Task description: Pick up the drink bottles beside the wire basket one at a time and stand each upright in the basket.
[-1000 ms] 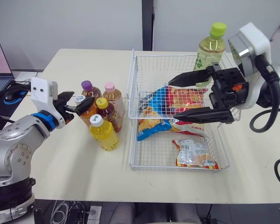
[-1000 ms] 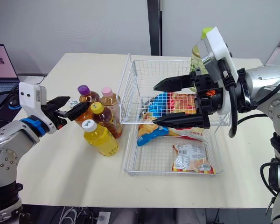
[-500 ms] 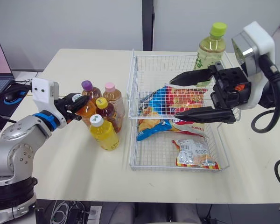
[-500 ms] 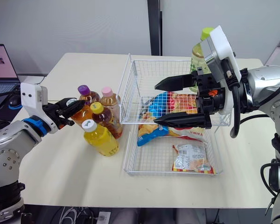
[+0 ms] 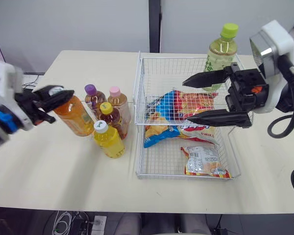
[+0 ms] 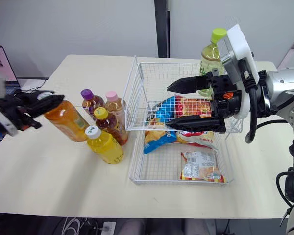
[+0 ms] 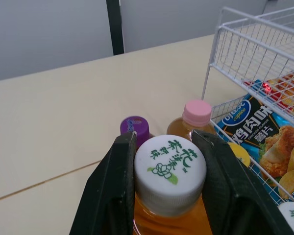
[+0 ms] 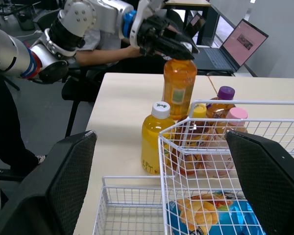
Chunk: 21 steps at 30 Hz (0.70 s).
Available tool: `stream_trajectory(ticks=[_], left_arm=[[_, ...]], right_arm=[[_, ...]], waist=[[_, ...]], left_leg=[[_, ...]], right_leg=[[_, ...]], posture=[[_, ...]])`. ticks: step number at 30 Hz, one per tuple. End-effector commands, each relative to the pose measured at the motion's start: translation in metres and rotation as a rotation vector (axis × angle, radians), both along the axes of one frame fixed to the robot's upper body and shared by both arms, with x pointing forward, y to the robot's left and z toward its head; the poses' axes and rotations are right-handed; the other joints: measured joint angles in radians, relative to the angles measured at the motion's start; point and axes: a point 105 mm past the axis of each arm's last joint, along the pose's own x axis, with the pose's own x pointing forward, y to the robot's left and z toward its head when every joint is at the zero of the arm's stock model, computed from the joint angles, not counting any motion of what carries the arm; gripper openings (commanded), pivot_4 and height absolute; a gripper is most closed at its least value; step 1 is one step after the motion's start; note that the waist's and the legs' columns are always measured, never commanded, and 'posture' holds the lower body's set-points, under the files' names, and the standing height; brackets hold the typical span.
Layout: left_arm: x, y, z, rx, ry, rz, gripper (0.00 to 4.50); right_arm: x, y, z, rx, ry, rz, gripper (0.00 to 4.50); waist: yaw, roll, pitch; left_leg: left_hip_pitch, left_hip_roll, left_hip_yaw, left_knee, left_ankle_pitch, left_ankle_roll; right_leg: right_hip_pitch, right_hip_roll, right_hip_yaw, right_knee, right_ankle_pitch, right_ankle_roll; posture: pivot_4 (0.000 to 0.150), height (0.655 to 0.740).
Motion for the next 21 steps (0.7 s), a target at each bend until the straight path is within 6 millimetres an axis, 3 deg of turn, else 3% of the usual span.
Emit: stream_trajectory(ticks=[1, 8, 13, 21], left_arm=[[-0.018, 0.005, 0.052, 0.013, -0.094, -0.059, 1.37], [-0.021, -0.013, 0.106, 0.050, -0.111, -0.228, 1.37], [-0.009, -0.049, 0.148, 0.056, -0.181, -0.401, 1.37], [0.006, -0.111, 0.192, 0.068, -0.218, -0.652, 1.37]], right_arm=[[-0.002, -0.007, 0.017, 0.026, -0.089, -0.024, 4.50], [0.008, -0.033, 0.035, 0.025, -0.149, -0.167, 4.50], [0.006, -0.054, 0.046, 0.058, -0.168, -0.253, 4.50], [0.000, -0.067, 0.043, 0.072, -0.170, -0.340, 4.50]], waist=[[-0.001, 0.000, 0.000], [0.004, 0.000, 0.001], [0.001, -0.002, 0.002], [-0.008, -0.002, 0.004]], left_leg=[[0.000, 0.000, 0.000, 0.000, 0.000, 0.000], [-0.001, -0.001, 0.001, -0.001, 0.000, 0.000], [-0.002, 0.000, 0.004, 0.000, 0.000, 0.000], [-0.003, 0.001, 0.006, 0.000, 0.000, 0.000]], right_leg=[[0.000, 0.001, -0.001, 0.000, 0.000, 0.000], [0.000, 0.003, -0.001, -0.003, 0.000, 0.001], [0.001, 0.004, -0.001, -0.002, 0.001, 0.001], [-0.001, 0.006, 0.000, -0.001, 0.001, 0.002]], posture=[[0.150, 0.7400], [0.150, 0.7400], [0.150, 0.7400], [0.150, 0.7400]])
